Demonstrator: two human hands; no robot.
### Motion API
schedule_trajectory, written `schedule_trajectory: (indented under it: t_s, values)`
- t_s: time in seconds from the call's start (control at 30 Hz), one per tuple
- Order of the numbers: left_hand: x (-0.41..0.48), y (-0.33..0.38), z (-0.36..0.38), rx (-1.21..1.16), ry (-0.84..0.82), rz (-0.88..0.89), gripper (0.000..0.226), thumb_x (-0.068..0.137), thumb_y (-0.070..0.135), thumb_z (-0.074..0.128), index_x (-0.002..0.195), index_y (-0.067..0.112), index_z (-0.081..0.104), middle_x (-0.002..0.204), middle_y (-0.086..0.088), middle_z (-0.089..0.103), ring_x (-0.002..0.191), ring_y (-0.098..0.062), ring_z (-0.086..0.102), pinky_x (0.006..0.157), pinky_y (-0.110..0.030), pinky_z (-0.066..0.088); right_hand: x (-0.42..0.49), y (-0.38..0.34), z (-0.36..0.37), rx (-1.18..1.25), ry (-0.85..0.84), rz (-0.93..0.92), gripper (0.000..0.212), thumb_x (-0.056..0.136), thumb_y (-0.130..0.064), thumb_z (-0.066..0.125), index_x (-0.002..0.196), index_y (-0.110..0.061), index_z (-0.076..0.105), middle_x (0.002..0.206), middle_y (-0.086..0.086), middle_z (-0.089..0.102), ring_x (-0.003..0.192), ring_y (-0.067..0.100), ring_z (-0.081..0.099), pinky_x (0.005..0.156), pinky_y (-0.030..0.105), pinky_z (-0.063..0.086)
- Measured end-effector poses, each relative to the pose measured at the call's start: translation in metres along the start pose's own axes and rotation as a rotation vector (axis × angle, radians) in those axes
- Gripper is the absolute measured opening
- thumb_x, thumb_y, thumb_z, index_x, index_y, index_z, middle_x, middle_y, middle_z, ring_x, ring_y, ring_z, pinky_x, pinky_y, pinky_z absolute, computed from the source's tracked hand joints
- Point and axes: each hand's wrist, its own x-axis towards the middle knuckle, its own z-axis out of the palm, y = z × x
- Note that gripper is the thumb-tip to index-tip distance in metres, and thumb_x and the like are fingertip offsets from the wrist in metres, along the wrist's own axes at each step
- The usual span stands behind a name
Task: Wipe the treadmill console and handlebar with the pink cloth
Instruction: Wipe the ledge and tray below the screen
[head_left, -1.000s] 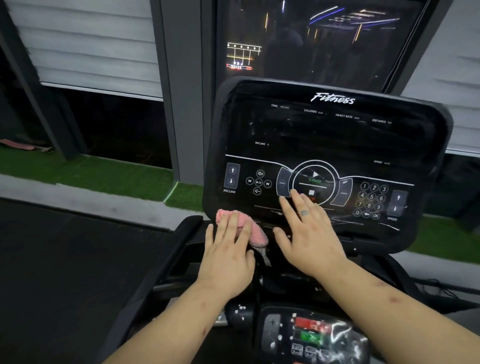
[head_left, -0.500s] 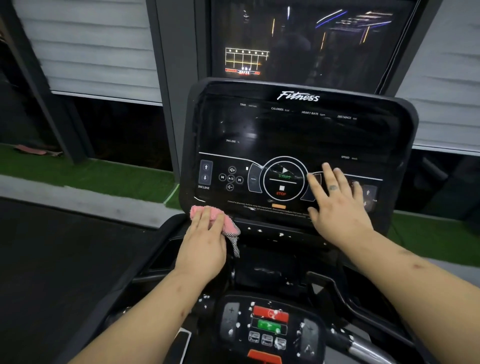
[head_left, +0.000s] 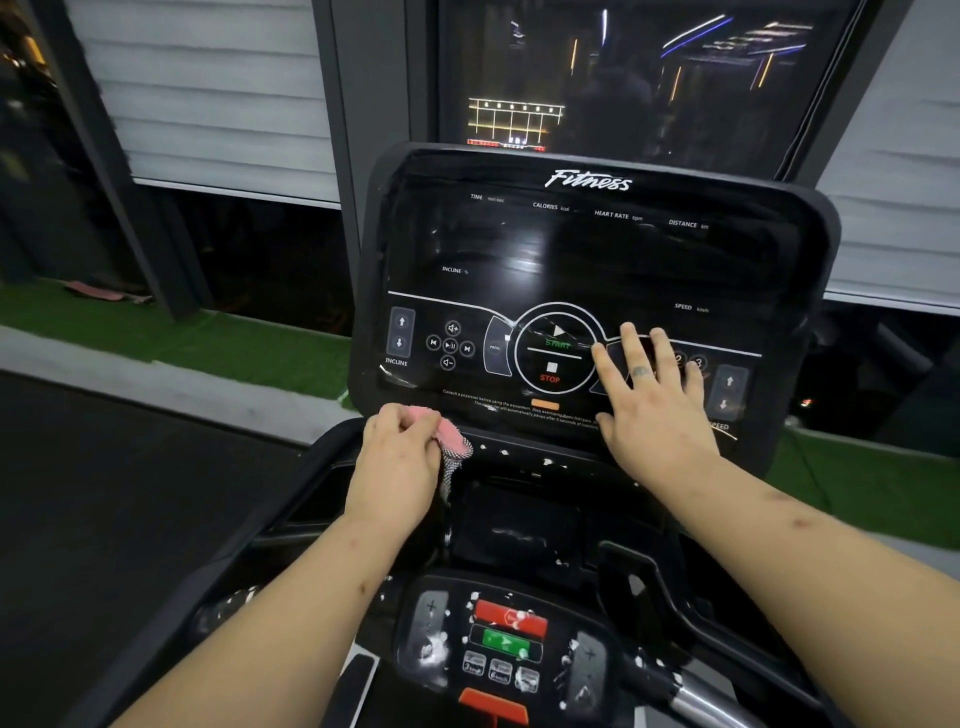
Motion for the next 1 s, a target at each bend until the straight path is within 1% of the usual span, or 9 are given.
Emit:
schedule_trajectory:
  t_s: [0.1, 0.17, 0.23, 0.43, 0.57, 0.73, 0.83, 0.93, 1.0]
  values:
    - [-0.001, 0.011, 0.005, -0.027, -0.036, -0.034, 0.037, 0.095, 0.013, 0.064, 0.131, 0.019, 0.069, 0.119, -0.007, 0.054, 0.111, -0.029, 0.048, 0.094, -0.041, 0.047, 0.001, 0.000, 0.002, -0.003, -0.012, -0.008, 0.082, 0.104, -0.049, 0.045, 0.164, -0.028, -0.007, 0.171, 0.011, -0.019, 0.157, 0.039, -0.014, 0.123, 0.064, 0.016]
    - [-0.003, 0.013, 0.009, -0.035, -0.033, -0.032, 0.042, 0.092, 0.014, 0.065, 0.134, 0.016, 0.066, 0.123, -0.008, 0.056, 0.112, -0.030, 0.049, 0.096, -0.044, 0.048, 0.002, 0.001, 0.003, -0.001, -0.001, -0.014, 0.082, 0.104, -0.049, 0.044, 0.164, -0.028, -0.008, 0.171, 0.011, -0.020, 0.157, 0.039, -0.015, 0.123, 0.065, 0.016]
    - [-0.006, 0.017, 0.014, -0.050, -0.035, -0.014, 0.042, 0.089, 0.014, 0.066, 0.130, 0.014, 0.062, 0.122, -0.008, 0.057, 0.110, -0.031, 0.050, 0.095, -0.046, 0.049, 0.002, 0.001, 0.004, 0.005, 0.007, -0.019, 0.082, 0.104, -0.048, 0.045, 0.164, -0.028, -0.008, 0.171, 0.012, -0.019, 0.157, 0.040, -0.015, 0.123, 0.066, 0.016]
    - [-0.012, 0.028, 0.020, -0.005, -0.125, -0.001, 0.025, 0.092, 0.020, 0.065, 0.116, 0.020, 0.062, 0.123, 0.000, 0.047, 0.115, -0.022, 0.041, 0.082, -0.038, 0.054, 0.002, 0.001, 0.009, 0.027, 0.037, -0.017, 0.084, 0.101, -0.047, 0.050, 0.165, -0.028, -0.002, 0.172, 0.012, -0.015, 0.157, 0.040, -0.012, 0.122, 0.067, 0.017]
    - [-0.003, 0.020, 0.017, 0.020, -0.104, -0.063, 0.022, 0.093, 0.021, 0.063, 0.115, 0.017, 0.061, 0.122, -0.003, 0.046, 0.112, -0.024, 0.040, 0.089, -0.038, 0.051, 0.002, 0.000, 0.008, 0.013, 0.028, -0.016, 0.086, 0.101, -0.046, 0.051, 0.165, -0.027, -0.003, 0.171, 0.013, -0.015, 0.156, 0.042, -0.012, 0.122, 0.067, 0.017]
    - [-0.003, 0.029, 0.019, 0.010, -0.072, -0.094, 0.024, 0.094, 0.022, 0.062, 0.117, 0.016, 0.059, 0.122, -0.005, 0.045, 0.112, -0.025, 0.038, 0.091, -0.034, 0.047, 0.007, -0.011, 0.004, -0.009, 0.048, -0.107, 0.083, 0.097, -0.040, 0.056, 0.165, -0.026, 0.011, 0.172, 0.014, -0.008, 0.157, 0.042, -0.004, 0.121, 0.068, 0.017]
    - [-0.003, 0.026, 0.019, 0.021, -0.076, -0.089, 0.025, 0.094, 0.024, 0.063, 0.118, 0.017, 0.059, 0.123, -0.005, 0.045, 0.112, -0.024, 0.038, 0.089, -0.031, 0.043, 0.019, -0.021, -0.004, -0.001, 0.085, -0.171, 0.079, 0.098, -0.040, 0.056, 0.165, -0.028, 0.014, 0.173, 0.012, -0.008, 0.158, 0.037, -0.003, 0.121, 0.068, 0.015]
    - [-0.002, 0.023, 0.018, 0.029, -0.079, -0.088, 0.024, 0.094, 0.025, 0.063, 0.117, 0.019, 0.059, 0.123, -0.002, 0.043, 0.113, -0.022, 0.036, 0.084, -0.028, 0.041, 0.035, -0.029, -0.016, 0.002, 0.097, -0.214, 0.081, 0.100, -0.047, 0.053, 0.165, -0.030, 0.008, 0.172, 0.010, -0.015, 0.159, 0.034, -0.008, 0.122, 0.067, 0.010]
    - [-0.001, 0.019, 0.016, 0.026, -0.076, -0.105, 0.024, 0.094, 0.025, 0.063, 0.117, 0.019, 0.059, 0.123, -0.001, 0.043, 0.113, -0.022, 0.037, 0.086, -0.030, 0.045, 0.043, -0.029, -0.021, -0.017, 0.077, -0.224, 0.084, 0.101, -0.053, 0.051, 0.164, -0.031, 0.000, 0.171, 0.009, -0.018, 0.158, 0.033, -0.012, 0.123, 0.067, 0.009]
